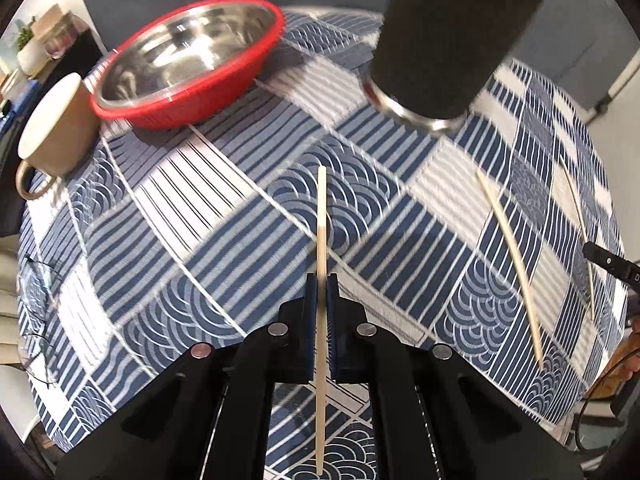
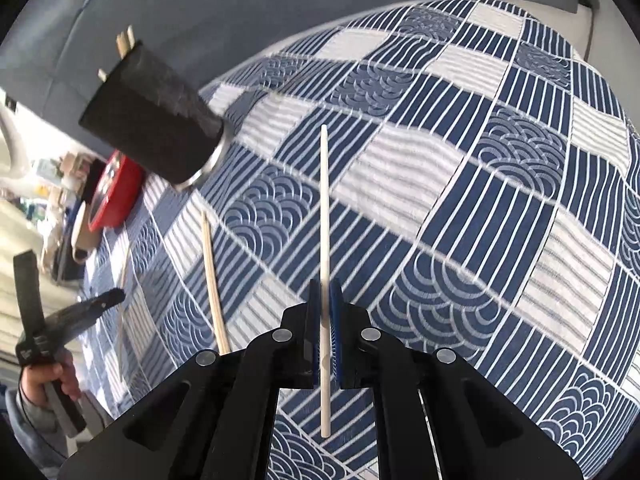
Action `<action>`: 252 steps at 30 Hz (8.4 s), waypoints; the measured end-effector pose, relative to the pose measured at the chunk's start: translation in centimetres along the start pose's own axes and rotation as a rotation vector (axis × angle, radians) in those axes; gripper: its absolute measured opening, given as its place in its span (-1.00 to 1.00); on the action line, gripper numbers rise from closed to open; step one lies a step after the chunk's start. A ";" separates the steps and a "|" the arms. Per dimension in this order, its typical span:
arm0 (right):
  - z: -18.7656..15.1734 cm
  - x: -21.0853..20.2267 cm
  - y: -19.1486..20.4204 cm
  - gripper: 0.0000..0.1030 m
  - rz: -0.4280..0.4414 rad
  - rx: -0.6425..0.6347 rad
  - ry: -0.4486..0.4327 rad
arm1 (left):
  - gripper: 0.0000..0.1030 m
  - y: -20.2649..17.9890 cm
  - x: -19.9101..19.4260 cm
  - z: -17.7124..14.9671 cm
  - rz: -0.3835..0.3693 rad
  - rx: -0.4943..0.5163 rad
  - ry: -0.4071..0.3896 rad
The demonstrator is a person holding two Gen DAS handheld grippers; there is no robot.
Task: Organize utensils
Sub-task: 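Lift both held sticks and carry them above the black holder, then lower both sticks into the holder and open both tools, then move both open tools back toward the last sticks on the cloth, then close the left tool on a wooden stick while the right tool grasps another, then lift both held sticks and carry them above the black holder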
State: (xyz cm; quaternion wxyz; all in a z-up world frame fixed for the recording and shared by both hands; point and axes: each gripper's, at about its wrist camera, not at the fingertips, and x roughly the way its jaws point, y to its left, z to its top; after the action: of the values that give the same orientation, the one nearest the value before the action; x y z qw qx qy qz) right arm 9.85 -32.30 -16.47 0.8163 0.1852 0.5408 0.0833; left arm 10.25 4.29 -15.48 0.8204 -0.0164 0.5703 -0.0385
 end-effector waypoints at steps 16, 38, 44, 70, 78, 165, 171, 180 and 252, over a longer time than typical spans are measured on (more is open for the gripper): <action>8.5 -5.9 3.8 -0.91 0.054 -0.065 -0.208 | -0.91 -0.3 -10.2 8.8 0.017 0.013 -0.281; 18.5 -8.3 16.9 -0.91 0.182 -0.301 -0.426 | -0.90 -4.2 -16.0 20.5 -0.127 0.032 -0.531; 19.7 -5.8 18.4 -0.91 0.249 -0.286 -0.421 | -0.91 -5.2 -13.8 22.5 -0.170 0.023 -0.529; 15.3 0.9 18.8 -0.91 0.292 -0.359 -0.600 | -0.90 -5.8 -7.5 20.9 -0.365 0.043 -0.738; 13.1 0.7 18.6 -0.91 0.260 -0.399 -0.618 | -0.90 -6.1 -6.9 18.2 -0.394 0.090 -0.740; -3.4 4.6 6.9 0.35 -0.256 -0.506 -0.069 | 0.88 -10.7 4.6 3.2 -0.147 0.128 -0.095; -3.7 4.6 7.6 -0.17 -0.185 -0.545 -0.028 | 0.88 -12.3 5.7 3.2 -0.117 0.134 -0.039; -3.6 4.2 7.7 -0.90 -0.195 -0.557 0.002 | 0.90 -14.7 6.8 3.6 0.018 0.204 0.004; 19.5 -7.2 19.3 -0.91 0.320 -0.330 -0.534 | -0.90 -6.0 -14.3 22.0 -0.190 0.055 -0.493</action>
State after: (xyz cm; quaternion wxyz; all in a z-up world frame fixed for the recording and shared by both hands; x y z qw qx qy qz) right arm 25.97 -21.15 3.99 0.9244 0.1483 0.2518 0.2453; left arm 25.65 -0.86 6.02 0.9273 -0.0566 0.3480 -0.1256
